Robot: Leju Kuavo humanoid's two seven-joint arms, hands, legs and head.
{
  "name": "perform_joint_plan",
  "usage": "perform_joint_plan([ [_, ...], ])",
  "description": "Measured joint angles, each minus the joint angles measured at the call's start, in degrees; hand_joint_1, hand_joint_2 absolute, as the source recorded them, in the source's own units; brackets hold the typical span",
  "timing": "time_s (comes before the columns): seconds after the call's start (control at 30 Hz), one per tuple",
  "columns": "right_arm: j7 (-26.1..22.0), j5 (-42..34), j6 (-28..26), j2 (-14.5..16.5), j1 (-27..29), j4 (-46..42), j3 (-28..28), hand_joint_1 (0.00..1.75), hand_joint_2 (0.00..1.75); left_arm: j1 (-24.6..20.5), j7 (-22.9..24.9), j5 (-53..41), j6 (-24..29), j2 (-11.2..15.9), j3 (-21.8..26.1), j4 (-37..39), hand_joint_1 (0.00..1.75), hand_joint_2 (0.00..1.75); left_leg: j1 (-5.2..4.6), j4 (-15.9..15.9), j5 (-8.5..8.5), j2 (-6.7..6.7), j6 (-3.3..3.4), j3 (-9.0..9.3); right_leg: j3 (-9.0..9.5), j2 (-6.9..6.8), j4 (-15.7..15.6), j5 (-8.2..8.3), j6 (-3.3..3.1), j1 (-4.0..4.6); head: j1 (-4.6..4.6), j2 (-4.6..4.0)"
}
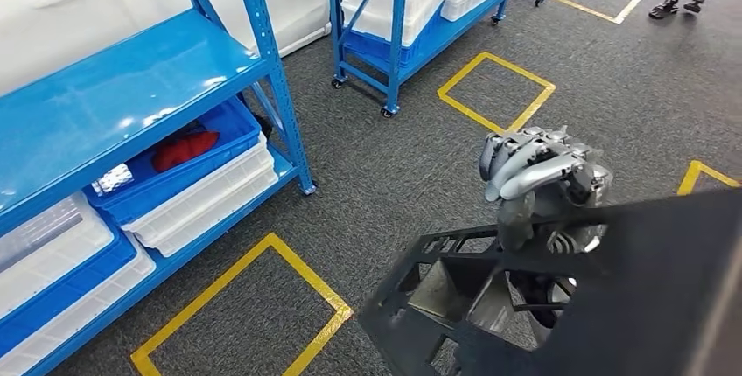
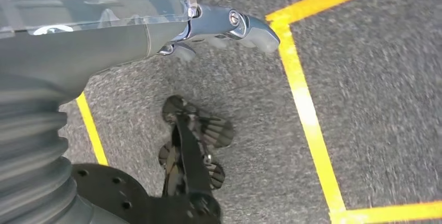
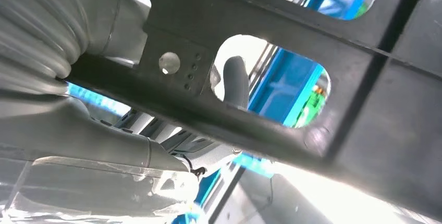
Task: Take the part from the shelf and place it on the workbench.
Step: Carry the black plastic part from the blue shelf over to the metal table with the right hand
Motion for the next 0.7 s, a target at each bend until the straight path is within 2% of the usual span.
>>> perform_joint_plan([
  [0.03, -0.1, 0.1, -0.5, 0.2, -0.6, 0.7, 0.0, 1.75, 1.75, 0.0, 0.0, 0.0, -0.1, 0.1, 0.0, 0.0, 0.00, 1.75, 0.12, -3.1, 1.17, -1.10, 0.13, 1.27, -0.23, 0.64, 0.3, -0.01, 0.31, 0.01, -0.01, 0.00],
  [0.07, -0.3, -0.1, -0.9, 0.3, -1.1, 1.3, 0.0, 1.75, 1.75, 0.0, 0.0, -0.1, -0.3, 0.1, 0.0, 0.0, 0.00, 1.75, 0.16, -4.8, 1.58, -1.97, 0.29, 1.93, -0.52, 1.20, 0.4, 0.05, 0.67, -0.01, 0.00, 0.00],
  [0.1, -0.5, -0.3, -1.2, 0.3, -1.4, 1.7, 0.0, 1.75, 1.75, -0.1, 0.0, -0.1, -0.5, 0.2, 0.0, 0.0, 0.00, 1.75, 0.10, -5.2, 1.44, -2.21, 0.52, 2.04, -0.80, 1.74, 0.5, 0.21, 1.08, -0.02, 0.00, 0.00],
  [0.13, -0.8, -0.5, -1.4, 0.3, -1.5, 2.1, -0.1, 1.75, 1.75, -0.2, 0.0, -0.1, -0.7, 0.3, 0.0, 0.0, 0.00, 1.75, 0.09, -5.3, 1.60, -1.73, 0.86, 2.01, -1.01, 2.21, 0.4, 0.39, 1.48, -0.08, 0.00, 0.00],
  [0.17, -1.0, -0.7, -1.5, 0.3, -1.6, 2.4, -0.1, 1.75, 1.75, -0.3, 0.0, -0.2, -0.9, 0.4, 0.0, 0.0, 0.00, 1.75, 0.13, -5.4, 1.82, -1.15, 1.26, 2.04, -1.16, 1.94, 0.5, 0.40, 1.81, -0.14, 0.01, 0.00],
  [0.23, -1.4, -0.9, -1.7, 0.3, -1.8, 2.9, -0.3, 1.75, 1.75, -0.5, 0.0, -0.2, -1.0, 0.6, 0.0, 0.0, 0.00, 1.75, 0.21, -5.9, 2.20, 0.17, 2.19, 2.10, -2.39, -0.58, 2.9, -1.17, 2.25, -0.04, 0.01, 0.00],
  [0.27, -1.6, -1.0, -1.8, 0.3, -2.0, 3.2, -0.3, 1.75, 1.75, -0.4, 0.0, -0.2, -1.1, 0.7, 0.0, 0.0, 0.00, 1.75, 0.14, -6.0, 2.27, 0.88, 2.50, 2.10, -3.73, -2.23, 5.7, -2.82, 2.36, -0.06, 0.01, 0.00],
  [0.3, -1.8, -1.0, -2.1, 0.3, -2.0, 3.4, -0.4, 1.75, 1.75, -0.3, -0.1, -0.2, -1.2, 0.8, 0.0, 0.0, 0.00, 1.75, 0.00, -6.0, 2.25, 1.58, 2.70, 2.04, -5.55, -3.29, 9.5, -4.73, 2.51, -0.09, 0.01, 0.00],
  [0.33, -2.0, -1.0, -2.4, 0.3, -2.0, 3.7, -0.4, 1.75, 1.75, -0.2, -0.1, -0.2, -1.4, 1.0, 0.0, 0.0, 0.00, 1.75, -0.11, -6.0, 2.23, 2.32, 2.77, 1.99, -7.39, -3.69, 13.3, -6.31, 2.67, -0.20, 0.00, 0.00],
  [0.37, -2.1, -1.0, -2.8, 0.3, -1.8, 3.9, -0.5, 1.75, 1.75, -0.2, -0.1, -0.2, -1.7, 1.1, 0.0, 0.0, 0.00, 1.75, -0.20, -6.0, 2.20, 3.07, 2.79, 1.95, -8.68, -3.87, 16.0, -7.07, 2.79, -0.31, 0.00, 0.00],
  [0.4, -2.2, -1.1, -3.0, 0.3, -1.7, 4.2, -0.6, 1.75, 1.75, -0.1, -0.1, -0.1, -2.0, 1.4, 0.0, 0.0, 0.00, 1.75, -0.26, -6.0, 2.17, 3.81, 2.76, 1.93, -8.98, -4.02, 16.7, -6.80, 2.86, -0.38, 0.00, 0.00],
  [0.43, -2.2, -1.1, -3.1, 0.2, -1.7, 4.4, -0.8, 1.75, 1.75, -0.2, -0.1, 0.0, -2.1, 1.6, 0.0, 0.0, 0.00, 1.75, -0.29, -6.0, 2.11, 4.50, 2.69, 1.98, -8.00, -4.31, 15.0, -5.52, 2.85, -0.42, 0.00, 0.00],
  [0.47, -2.3, -1.1, -3.2, 0.1, -1.7, 4.5, -0.9, 1.75, 1.75, -0.2, 0.0, 0.1, -2.2, 1.7, 0.0, 0.0, 0.00, 1.75, -0.32, -5.9, 2.02, 5.13, 2.55, 2.08, -5.94, -5.01, 11.3, -3.67, 2.76, -0.42, 0.00, 0.00],
  [0.5, -2.3, -1.2, -3.3, 0.0, -1.7, 4.6, -1.1, 1.75, 1.75, -0.2, 0.0, 0.1, -2.3, 1.9, 0.0, 0.0, 0.00, 1.75, -0.41, -5.9, 1.89, 5.69, 2.36, 2.20, -3.61, -6.39, 7.0, -2.27, 2.54, -0.27, 0.00, 0.00],
  [0.53, -2.3, -1.2, -3.3, 0.0, -1.8, 4.8, -1.2, 1.75, 1.75, -0.2, 0.1, 0.1, -2.4, 2.1, 0.0, 0.0, 0.00, 1.75, -0.56, -5.9, 1.73, 6.23, 2.09, 2.32, -1.76, -7.44, 3.5, -1.22, 2.18, -0.05, 0.00, 0.00],
  [0.57, -2.3, -1.2, -3.4, -0.1, -1.9, 4.8, -1.3, 1.75, 1.75, -0.2, 0.1, 0.1, -2.4, 2.2, 0.0, 0.0, 0.00, 1.75, -0.71, -5.8, 1.58, 6.72, 1.79, 2.41, -0.72, -8.18, 1.4, -0.81, 1.79, 0.20, 0.00, 0.00],
  [0.6, -2.3, -1.3, -3.4, -0.1, -1.9, 4.9, -1.3, 1.75, 1.75, -0.2, 0.1, 0.1, -2.4, 2.4, 0.0, 0.0, 0.00, 1.75, -0.84, -5.8, 1.45, 7.26, 1.46, 2.48, -0.50, -8.31, 0.6, -0.88, 1.39, 0.45, 0.00, 0.00],
  [0.67, -2.3, -1.4, -3.4, -0.2, -2.0, 5.1, -1.4, 1.75, 1.75, -0.3, 0.3, 0.3, -2.1, 2.6, 0.0, 0.0, 0.00, 1.75, -0.80, -5.8, 1.20, 8.21, 0.76, 2.61, -0.70, -6.87, 0.5, -0.62, 0.64, 0.53, 0.00, 0.00],
  [0.7, -2.3, -1.3, -3.5, -0.2, -2.1, 5.2, -1.4, 1.75, 1.75, -0.3, 0.4, 0.5, -1.7, 2.7, 0.1, 0.0, 0.00, 1.75, -0.67, -5.4, 0.72, 7.73, 0.42, 2.54, -0.69, -6.22, 0.3, -0.45, 0.27, 0.44, 0.00, 0.00],
])
